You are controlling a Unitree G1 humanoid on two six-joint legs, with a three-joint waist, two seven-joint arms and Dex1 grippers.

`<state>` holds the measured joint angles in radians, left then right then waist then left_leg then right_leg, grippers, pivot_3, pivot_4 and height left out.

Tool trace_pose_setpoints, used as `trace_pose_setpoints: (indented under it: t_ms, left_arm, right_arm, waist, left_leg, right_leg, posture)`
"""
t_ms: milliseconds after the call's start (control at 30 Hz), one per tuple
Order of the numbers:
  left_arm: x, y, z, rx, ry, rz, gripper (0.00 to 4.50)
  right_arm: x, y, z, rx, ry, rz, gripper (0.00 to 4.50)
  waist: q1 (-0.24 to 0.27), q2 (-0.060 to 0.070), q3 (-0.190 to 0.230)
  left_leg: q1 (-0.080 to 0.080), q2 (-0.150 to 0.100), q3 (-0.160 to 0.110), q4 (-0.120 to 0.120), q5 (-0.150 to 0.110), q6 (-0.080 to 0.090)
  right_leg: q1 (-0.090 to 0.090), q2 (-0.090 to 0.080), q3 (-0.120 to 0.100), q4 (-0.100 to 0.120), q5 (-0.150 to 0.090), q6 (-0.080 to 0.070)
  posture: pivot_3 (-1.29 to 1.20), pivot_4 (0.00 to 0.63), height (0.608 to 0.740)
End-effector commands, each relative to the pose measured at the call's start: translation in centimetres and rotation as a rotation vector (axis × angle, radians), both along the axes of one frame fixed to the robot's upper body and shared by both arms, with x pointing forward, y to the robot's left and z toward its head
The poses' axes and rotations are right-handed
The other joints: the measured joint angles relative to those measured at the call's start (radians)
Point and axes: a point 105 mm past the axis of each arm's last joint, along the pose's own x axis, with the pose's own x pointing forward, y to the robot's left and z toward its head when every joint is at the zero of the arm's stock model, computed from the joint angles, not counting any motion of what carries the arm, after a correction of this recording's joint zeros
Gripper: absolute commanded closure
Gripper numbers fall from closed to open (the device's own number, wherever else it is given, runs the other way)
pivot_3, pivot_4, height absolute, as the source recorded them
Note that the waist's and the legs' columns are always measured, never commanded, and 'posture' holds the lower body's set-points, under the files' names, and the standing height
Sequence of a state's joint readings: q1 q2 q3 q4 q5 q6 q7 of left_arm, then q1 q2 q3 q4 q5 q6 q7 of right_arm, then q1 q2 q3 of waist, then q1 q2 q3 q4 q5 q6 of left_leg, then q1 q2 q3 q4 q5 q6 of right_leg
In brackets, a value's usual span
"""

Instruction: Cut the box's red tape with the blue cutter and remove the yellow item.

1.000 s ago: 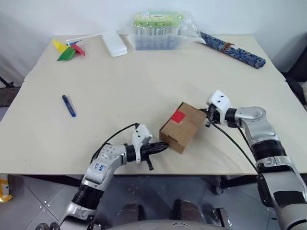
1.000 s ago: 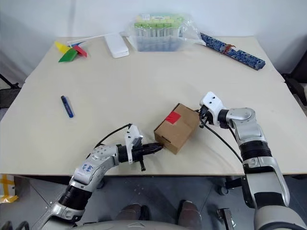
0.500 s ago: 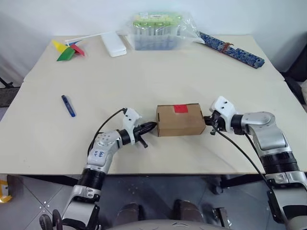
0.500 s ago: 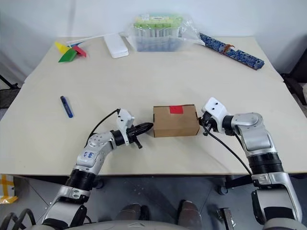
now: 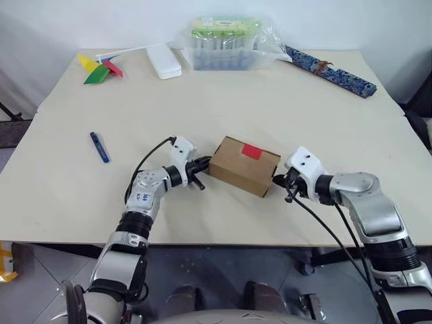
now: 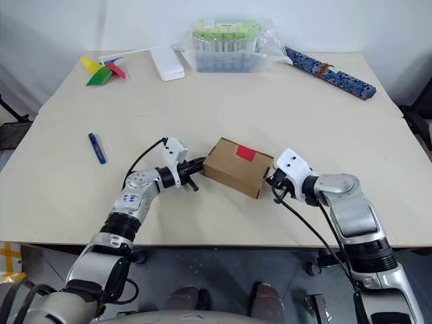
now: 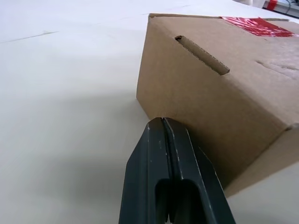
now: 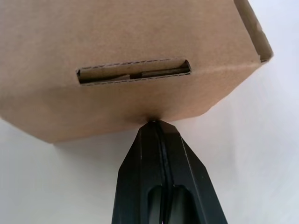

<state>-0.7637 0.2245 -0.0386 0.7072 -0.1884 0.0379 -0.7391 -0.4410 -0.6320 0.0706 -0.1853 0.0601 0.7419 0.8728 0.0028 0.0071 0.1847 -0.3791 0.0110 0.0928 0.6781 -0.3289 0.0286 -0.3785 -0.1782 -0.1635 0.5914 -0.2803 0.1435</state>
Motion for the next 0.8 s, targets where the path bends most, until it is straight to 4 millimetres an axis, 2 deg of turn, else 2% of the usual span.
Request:
trace_pose_setpoints:
  t_ms: [33,267,467,700,800]
  left_arm:
    - [-0.6,-2.4,0.1,0.030,-0.010,-0.123,4.49]
    - [-0.1,-3.3,-0.5,0.084,0.025,-0.160,4.49]
    - [-0.7,-4.9,-0.6,0.100,0.037,-0.252,4.49]
    - [-0.7,-5.4,-0.5,0.101,0.040,-0.266,4.49]
    - [-1.0,-6.2,-0.6,0.107,0.045,-0.305,4.49]
  right_arm:
    - [-1.2,2.1,1.8,0.038,-0.053,0.058,4.50]
    - [-1.7,2.4,2.2,0.053,-0.058,0.020,4.50]
    - [-2.0,1.5,2.2,0.044,-0.051,-0.022,4.50]
    - [-2.3,0.9,2.3,0.035,-0.048,-0.043,4.50]
    - [-2.6,0.6,2.6,0.041,-0.044,-0.056,4.50]
  waist:
    - [0.000,0.000,0.000]
    - [0.000,0.000,0.000]
    - [0.009,0.000,0.000]
    - [0.021,0.000,0.000]
    - [0.024,-0.001,0.000]
  left_leg:
    - [0.000,0.000,0.000,0.000,0.000,0.000]
    - [-0.003,0.000,0.000,0.002,0.000,0.000]
    - [-0.009,-0.001,0.001,0.004,0.000,0.000]
    - [-0.010,-0.001,0.002,0.004,0.000,0.000]
    - [-0.011,-0.001,0.001,0.005,0.000,0.001]
  right_leg:
    - [0.000,0.000,0.000,0.000,0.000,0.000]
    - [-0.001,0.000,-0.001,0.000,0.000,0.000]
    - [-0.006,0.000,-0.002,0.002,0.000,0.000]
    - [-0.008,0.000,-0.002,0.002,0.000,0.000]
    - [-0.008,0.000,-0.002,0.002,0.000,0.000]
  posture:
    - [0.00,0.150,0.740]
    - [0.00,0.150,0.740]
    - [0.00,0.150,0.740]
    - [0.00,0.150,0.740]
    - [0.00,0.150,0.740]
